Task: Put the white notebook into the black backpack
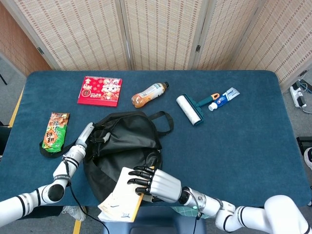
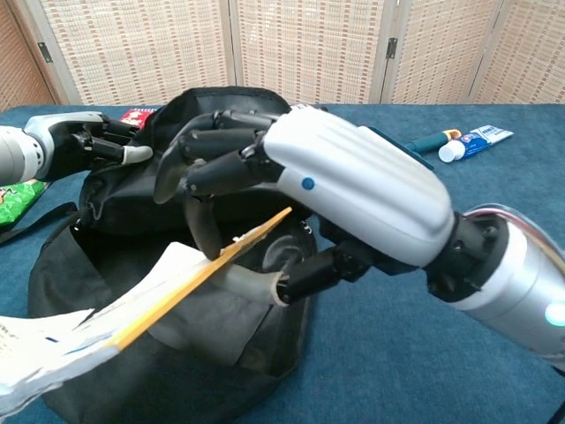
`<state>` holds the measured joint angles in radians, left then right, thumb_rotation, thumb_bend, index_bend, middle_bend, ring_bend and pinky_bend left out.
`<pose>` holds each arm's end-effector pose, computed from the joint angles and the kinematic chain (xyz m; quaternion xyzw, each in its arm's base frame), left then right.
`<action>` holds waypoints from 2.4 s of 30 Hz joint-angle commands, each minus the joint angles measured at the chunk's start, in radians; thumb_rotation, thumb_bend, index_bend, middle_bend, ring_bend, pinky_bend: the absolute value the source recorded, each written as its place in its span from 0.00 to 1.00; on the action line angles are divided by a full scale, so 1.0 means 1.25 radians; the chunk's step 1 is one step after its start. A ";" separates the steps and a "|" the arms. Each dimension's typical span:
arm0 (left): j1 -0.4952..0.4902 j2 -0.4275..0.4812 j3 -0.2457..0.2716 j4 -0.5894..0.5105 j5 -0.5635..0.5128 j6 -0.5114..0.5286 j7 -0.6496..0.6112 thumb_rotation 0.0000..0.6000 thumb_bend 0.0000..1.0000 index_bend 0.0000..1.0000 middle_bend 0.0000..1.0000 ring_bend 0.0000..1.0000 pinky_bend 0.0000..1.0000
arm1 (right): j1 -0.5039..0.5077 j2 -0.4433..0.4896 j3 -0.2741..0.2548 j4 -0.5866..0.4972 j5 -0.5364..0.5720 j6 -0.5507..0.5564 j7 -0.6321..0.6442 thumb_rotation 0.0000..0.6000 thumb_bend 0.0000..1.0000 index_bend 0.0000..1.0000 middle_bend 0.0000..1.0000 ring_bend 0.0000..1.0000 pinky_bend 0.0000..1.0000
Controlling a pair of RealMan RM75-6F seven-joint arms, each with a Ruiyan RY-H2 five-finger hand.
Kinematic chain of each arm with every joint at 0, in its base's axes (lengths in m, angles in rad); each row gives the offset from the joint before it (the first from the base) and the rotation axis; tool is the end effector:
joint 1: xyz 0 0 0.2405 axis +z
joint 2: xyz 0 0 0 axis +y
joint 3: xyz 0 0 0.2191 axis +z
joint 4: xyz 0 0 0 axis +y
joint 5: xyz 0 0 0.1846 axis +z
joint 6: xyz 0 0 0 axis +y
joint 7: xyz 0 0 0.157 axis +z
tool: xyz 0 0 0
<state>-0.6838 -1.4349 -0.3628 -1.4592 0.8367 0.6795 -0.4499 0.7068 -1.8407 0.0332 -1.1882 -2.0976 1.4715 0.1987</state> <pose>-0.1615 0.3561 0.0339 -0.4258 -0.7340 -0.4566 0.2672 -0.0270 -0.2099 -0.0212 0.7322 -0.1657 0.6543 0.0910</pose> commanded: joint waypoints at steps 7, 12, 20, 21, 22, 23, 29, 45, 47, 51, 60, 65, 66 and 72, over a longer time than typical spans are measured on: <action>0.008 0.012 -0.005 -0.014 -0.002 -0.006 -0.007 1.00 0.65 0.63 0.36 0.32 0.20 | 0.098 -0.130 0.028 0.211 0.041 -0.041 0.048 1.00 0.66 0.65 0.36 0.22 0.24; 0.014 0.018 -0.005 -0.019 0.004 -0.007 -0.012 1.00 0.65 0.63 0.36 0.32 0.20 | 0.128 -0.166 0.027 0.296 0.058 -0.045 0.058 1.00 0.66 0.66 0.37 0.23 0.25; 0.024 0.025 -0.009 -0.019 0.017 -0.013 -0.030 1.00 0.65 0.63 0.36 0.32 0.20 | 0.153 -0.194 0.005 0.416 0.083 -0.061 0.027 1.00 0.67 0.66 0.37 0.23 0.25; 0.026 0.026 -0.009 -0.020 0.019 -0.014 -0.033 1.00 0.65 0.63 0.36 0.32 0.20 | 0.154 -0.196 0.002 0.428 0.086 -0.063 0.023 1.00 0.67 0.66 0.37 0.23 0.25; 0.027 0.028 -0.010 -0.021 0.021 -0.016 -0.037 1.00 0.65 0.63 0.36 0.32 0.20 | 0.154 -0.199 -0.001 0.440 0.090 -0.066 0.019 1.00 0.67 0.66 0.37 0.23 0.25; 0.029 0.030 -0.010 -0.021 0.023 -0.017 -0.041 1.00 0.65 0.63 0.36 0.32 0.20 | 0.154 -0.202 -0.005 0.454 0.096 -0.071 0.018 1.00 0.67 0.66 0.37 0.23 0.25; 0.037 0.035 -0.011 -0.021 0.036 -0.023 -0.054 1.00 0.65 0.63 0.36 0.32 0.20 | 0.169 -0.224 -0.012 0.517 0.129 -0.104 0.015 1.00 0.67 0.66 0.37 0.22 0.25; 0.047 0.051 -0.015 -0.051 0.074 -0.017 -0.073 1.00 0.65 0.63 0.36 0.32 0.20 | 0.220 -0.258 -0.055 0.645 0.149 -0.154 -0.140 1.00 0.67 0.67 0.37 0.21 0.24; 0.048 0.053 -0.015 -0.056 0.079 -0.016 -0.076 1.00 0.65 0.63 0.36 0.32 0.20 | 0.221 -0.259 -0.060 0.651 0.153 -0.163 -0.165 1.00 0.67 0.67 0.37 0.20 0.22; 0.050 0.057 -0.014 -0.063 0.089 -0.016 -0.081 1.00 0.65 0.63 0.36 0.32 0.20 | 0.216 -0.259 -0.067 0.652 0.162 -0.165 -0.213 1.00 0.67 0.65 0.35 0.16 0.17; 0.049 0.058 -0.011 -0.067 0.102 -0.015 -0.089 1.00 0.65 0.62 0.36 0.32 0.20 | 0.194 -0.236 -0.062 0.601 0.197 -0.159 -0.285 1.00 0.43 0.24 0.23 0.07 0.00; 0.048 0.056 -0.010 -0.064 0.104 -0.013 -0.092 1.00 0.65 0.62 0.35 0.32 0.20 | 0.176 -0.211 -0.058 0.542 0.216 -0.157 -0.329 1.00 0.12 0.00 0.16 0.03 0.00; 0.047 0.055 -0.009 -0.064 0.104 -0.013 -0.092 1.00 0.65 0.61 0.35 0.32 0.20 | 0.173 -0.206 -0.058 0.531 0.218 -0.156 -0.336 1.00 0.08 0.00 0.15 0.02 0.00; 0.046 0.053 -0.006 -0.063 0.108 -0.011 -0.092 1.00 0.65 0.60 0.35 0.32 0.20 | 0.157 -0.170 -0.053 0.451 0.230 -0.147 -0.377 1.00 0.00 0.00 0.09 0.00 0.00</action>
<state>-0.6262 -1.3685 -0.3708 -1.5382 0.9711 0.6655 -0.5652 0.9113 -2.0692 -0.0357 -0.5998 -1.8156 1.2802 -0.2562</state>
